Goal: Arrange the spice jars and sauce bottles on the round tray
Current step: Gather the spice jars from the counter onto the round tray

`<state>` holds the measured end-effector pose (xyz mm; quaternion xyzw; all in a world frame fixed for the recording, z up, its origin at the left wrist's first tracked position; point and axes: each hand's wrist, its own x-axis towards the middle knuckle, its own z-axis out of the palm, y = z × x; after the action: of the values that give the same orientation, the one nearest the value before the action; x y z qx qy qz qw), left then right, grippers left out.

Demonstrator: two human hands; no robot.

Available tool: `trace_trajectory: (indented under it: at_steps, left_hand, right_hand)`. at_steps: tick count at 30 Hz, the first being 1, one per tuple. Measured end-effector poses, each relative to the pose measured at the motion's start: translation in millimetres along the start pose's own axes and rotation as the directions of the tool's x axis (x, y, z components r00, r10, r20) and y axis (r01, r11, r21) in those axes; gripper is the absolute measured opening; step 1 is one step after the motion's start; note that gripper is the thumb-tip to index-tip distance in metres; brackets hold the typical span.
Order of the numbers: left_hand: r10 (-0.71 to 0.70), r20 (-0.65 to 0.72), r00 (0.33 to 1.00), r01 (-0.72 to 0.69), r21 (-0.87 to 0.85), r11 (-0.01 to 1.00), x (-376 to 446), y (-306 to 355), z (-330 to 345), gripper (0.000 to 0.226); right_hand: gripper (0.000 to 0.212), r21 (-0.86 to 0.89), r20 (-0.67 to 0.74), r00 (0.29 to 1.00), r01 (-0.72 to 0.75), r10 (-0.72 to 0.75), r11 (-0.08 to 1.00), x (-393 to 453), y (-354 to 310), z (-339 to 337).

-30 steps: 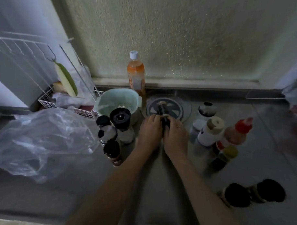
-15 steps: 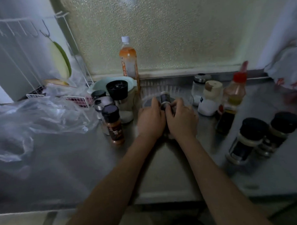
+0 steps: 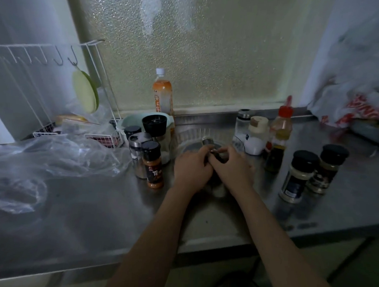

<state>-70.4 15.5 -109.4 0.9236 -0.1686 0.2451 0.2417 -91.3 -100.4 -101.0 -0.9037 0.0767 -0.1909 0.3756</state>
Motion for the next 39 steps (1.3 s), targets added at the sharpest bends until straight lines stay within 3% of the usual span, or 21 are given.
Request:
trace_trajectory:
  at_steps: [3,9,16,18,20,23,25,28,32,34,35,37,39]
  left_hand:
    - [0.001,0.017,1.0,0.0,-0.041,0.999,1.7,-1.9,1.1,0.042]
    - [-0.024,0.006,1.0,0.025,-0.27,0.963,7.5,-12.2,-2.3,0.052]
    - [0.018,-0.031,0.999,-0.025,-0.232,0.972,11.6,-9.6,-3.3,0.045]
    - [0.014,-0.059,0.998,-0.025,-0.188,0.982,13.1,-5.7,-4.0,0.041]
    - [-0.026,-0.108,0.994,0.004,-0.194,0.981,15.5,-3.6,-3.5,0.038]
    - [-0.193,-0.173,0.966,0.118,-0.371,0.921,19.9,-6.1,-2.7,0.03]
    - [-0.255,-0.182,0.95,0.164,-0.401,0.901,20.5,-6.0,-3.0,0.03]
    - [-0.22,-0.194,0.956,0.146,-0.334,0.931,18.6,-1.8,-3.7,0.028]
    - [-0.154,-0.253,0.955,0.104,-0.2,0.974,11.7,-2.5,-4.4,0.04]
    - [-0.064,-0.336,0.94,0.022,-0.128,0.991,4.9,0.2,-11.3,0.052]
    - [-0.009,-0.415,0.91,-0.033,-0.094,0.995,1.4,2.4,-17.4,0.053]
    - [0.086,-0.621,0.779,-0.097,0.016,0.995,-5.9,4.7,-30.3,0.048]
    - [0.081,-0.756,0.649,-0.031,0.08,0.996,-15.0,3.8,-39.4,0.046]
  right_hand:
    - [0.04,0.044,-0.02,1.0,0.008,-0.007,0.999,0.5,-1.1,0.7]
    - [0.04,-0.12,-0.195,0.965,0.154,-0.175,0.981,-4.7,-9.3,-4.2]
    - [0.04,0.127,-0.261,0.895,0.403,-0.362,0.906,-6.0,-12.4,-5.7]
    - [0.038,0.084,-0.378,0.818,0.497,-0.434,0.864,-6.7,-10.4,-7.8]
    - [0.033,-0.092,-0.584,0.652,0.54,-0.484,0.837,-8.2,-5.8,-13.3]
    - [0.034,-0.27,-0.808,0.392,0.416,-0.439,0.868,-14.2,1.0,-24.9]
    - [0.036,-0.312,-0.852,0.327,0.308,-0.408,0.899,-17.6,6.0,-29.2]
    - [0.044,-0.298,-0.884,0.337,0.127,-0.323,0.946,-16.5,13.2,-31.7]
    - [0.059,-0.052,-0.884,0.468,-0.053,-0.021,0.997,-20.8,15.5,-30.4]
    - [0.059,-0.034,-0.863,0.506,-0.07,0.006,0.997,-23.8,16.0,-28.8]
    - [0.059,-0.044,-0.862,0.507,-0.068,-0.003,0.997,-24.1,16.6,-28.3]
    - [0.062,-0.033,-0.866,0.5,-0.069,0.006,0.997,-22.7,18.4,-28.5]
    - [0.069,0.026,-0.861,0.504,-0.084,0.065,0.996,-21.7,20.0,-28.4]
